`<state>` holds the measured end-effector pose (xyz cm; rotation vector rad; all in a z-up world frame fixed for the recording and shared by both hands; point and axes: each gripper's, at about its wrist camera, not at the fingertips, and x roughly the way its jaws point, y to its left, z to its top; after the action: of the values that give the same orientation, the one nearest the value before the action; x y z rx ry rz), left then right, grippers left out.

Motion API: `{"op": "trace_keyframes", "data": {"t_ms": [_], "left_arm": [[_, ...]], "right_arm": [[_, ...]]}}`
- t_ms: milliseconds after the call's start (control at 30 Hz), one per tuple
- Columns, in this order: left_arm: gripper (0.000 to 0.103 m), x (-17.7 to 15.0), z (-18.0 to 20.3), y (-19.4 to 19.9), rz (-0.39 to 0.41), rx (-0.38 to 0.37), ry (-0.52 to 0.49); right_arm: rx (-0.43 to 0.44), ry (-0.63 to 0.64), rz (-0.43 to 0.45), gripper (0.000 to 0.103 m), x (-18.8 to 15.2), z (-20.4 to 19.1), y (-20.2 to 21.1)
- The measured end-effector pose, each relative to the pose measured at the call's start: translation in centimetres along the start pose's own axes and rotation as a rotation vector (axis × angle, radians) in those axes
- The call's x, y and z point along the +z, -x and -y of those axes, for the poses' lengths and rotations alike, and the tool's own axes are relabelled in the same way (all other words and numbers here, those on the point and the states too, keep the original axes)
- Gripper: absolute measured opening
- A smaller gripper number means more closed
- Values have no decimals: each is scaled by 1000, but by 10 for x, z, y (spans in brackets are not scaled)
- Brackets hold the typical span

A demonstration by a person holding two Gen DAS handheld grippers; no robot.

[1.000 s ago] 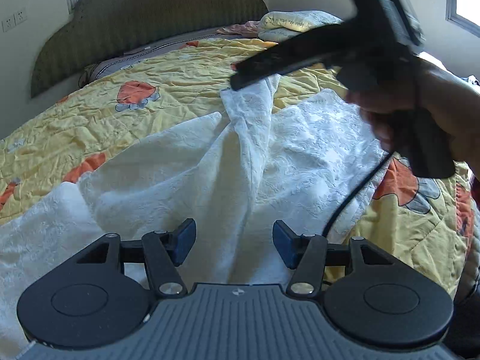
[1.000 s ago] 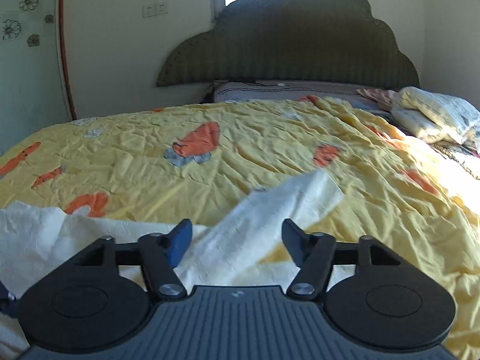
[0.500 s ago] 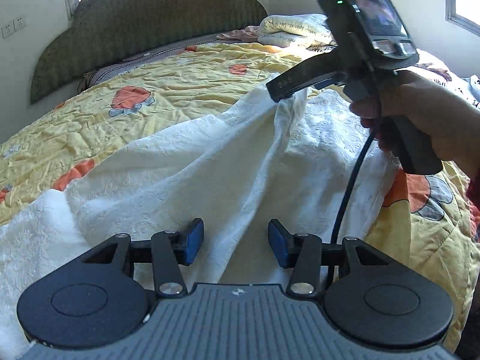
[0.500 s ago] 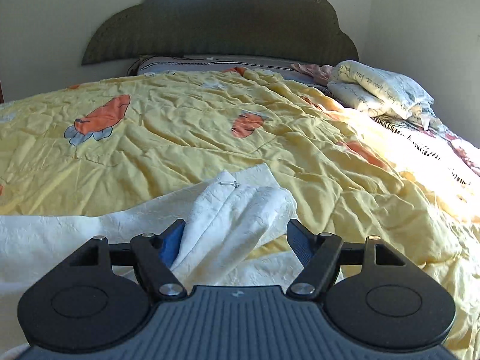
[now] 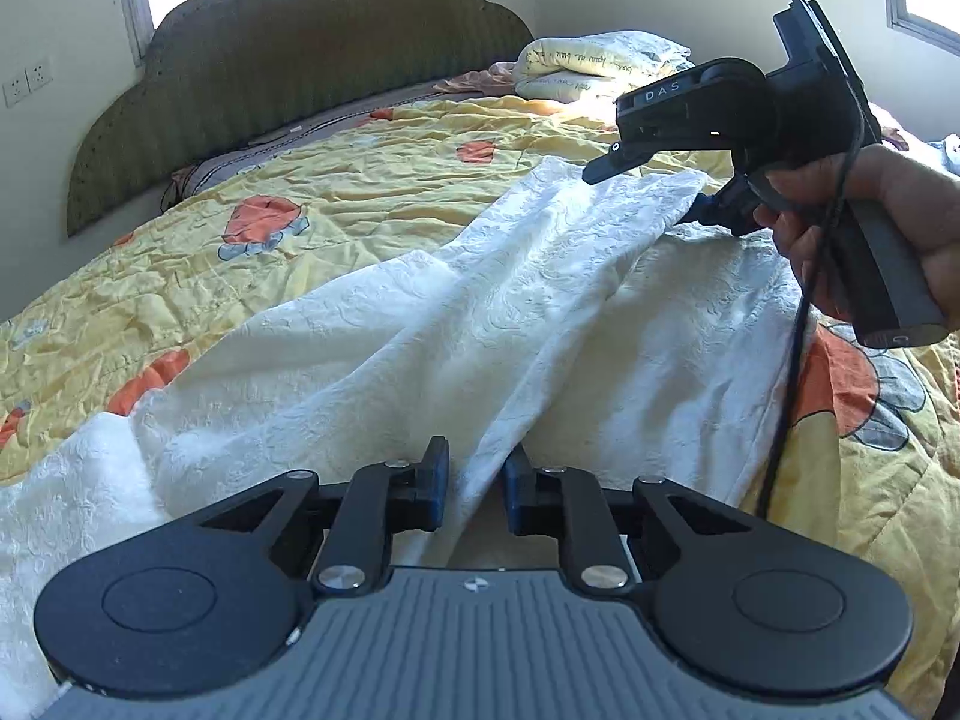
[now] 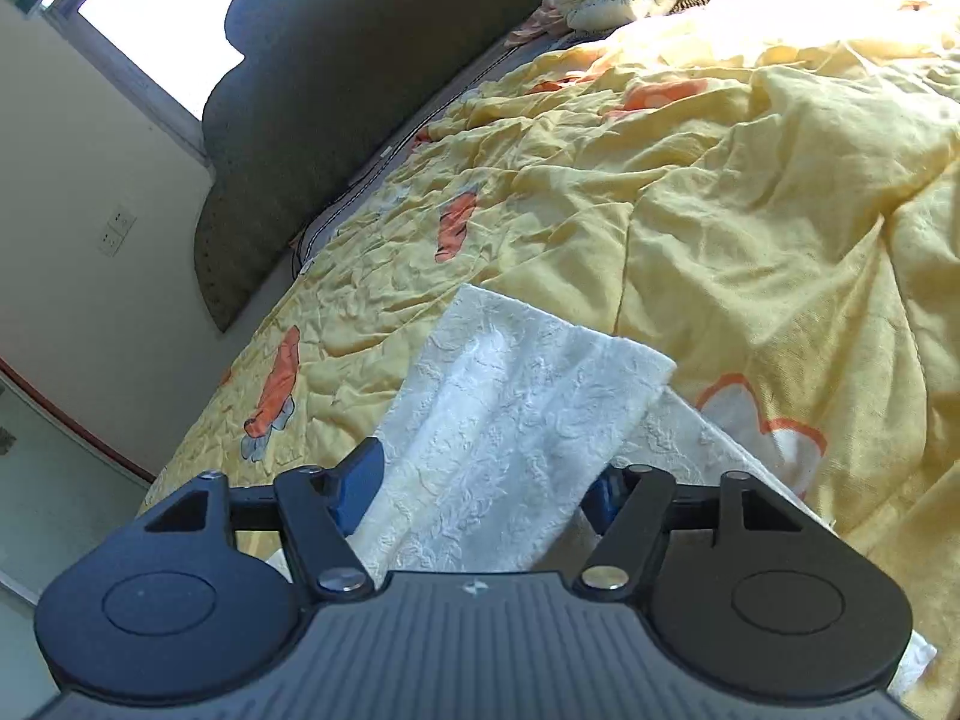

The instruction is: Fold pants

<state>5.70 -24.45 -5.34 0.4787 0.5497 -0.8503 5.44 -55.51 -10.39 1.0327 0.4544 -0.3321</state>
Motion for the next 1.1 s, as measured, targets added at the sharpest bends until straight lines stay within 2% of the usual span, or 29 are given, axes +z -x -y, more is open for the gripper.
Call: {"op": "trace_keyframes", "data": {"t_ms": [33, 67, 100, 233, 267, 367, 467, 567, 733, 800, 833, 867, 900, 933, 967, 1000, 1033, 1067, 1100], "left_arm": [[19, -1, 2, 0, 10, 5, -10], [19, -2, 2, 0, 18, 9, -14], [19, -2, 3, 0, 26, 14, -14], [8, 1, -2, 6, 33, 24, 29], [7, 4, -5, 11, 39, 18, 43], [6, 13, -9, 41, 74, -47, 62], [6, 11, -1, 71, 124, -103, 15], [6, 2, 12, 64, 71, -141, -5], [8, -14, 19, 27, -46, -146, 0], [24, -14, 12, 30, -44, -156, 23], [27, -13, 9, 34, -48, -171, 33], [39, -12, 8, 40, -49, -170, 34], [52, -12, 7, 45, -45, -179, 33], [57, -12, 4, 52, -34, -197, 39], [64, -13, 1, 61, -22, -214, 51], [66, -15, -3, 68, -12, -222, 61], [66, -18, -7, 76, -1, -220, 75], [66, -20, -11, 82, 3, -205, 82], [66, -24, -18, 88, 6, -172, 90]], "right_arm": [[1, -14, 2, 33, 1, 3, 0], [3, -32, 2, 23, 2, 8, 0], [7, -47, 2, 9, 3, 12, 0], [64, -91, 24, 5, 7, 19, 7], [97, -87, 42, 5, 8, 14, 16], [125, -6, 98, 5, 13, -4, 52], [102, 57, 109, 5, 12, -3, 86], [-2, 116, 51, 5, -1, 13, 91], [-78, 45, -44, 9, -16, 48, 72], [-78, 33, -28, 13, -16, 48, 80], [-105, 40, -5, 15, -15, 46, 86], [-149, 47, 44, 17, -14, 44, 95], [-217, 50, 116, 24, -15, 42, 105], [-305, 65, 197, 29, -16, 36, 114], [-380, 122, 272, 29, -20, 23, 123], [-377, 210, 311, 29, -27, 7, 127], [-323, 295, 312, 29, -35, -9, 128], [-232, 384, 270, 30, -45, -28, 125], [-131, 455, 195, 40, -55, -44, 117]]}}
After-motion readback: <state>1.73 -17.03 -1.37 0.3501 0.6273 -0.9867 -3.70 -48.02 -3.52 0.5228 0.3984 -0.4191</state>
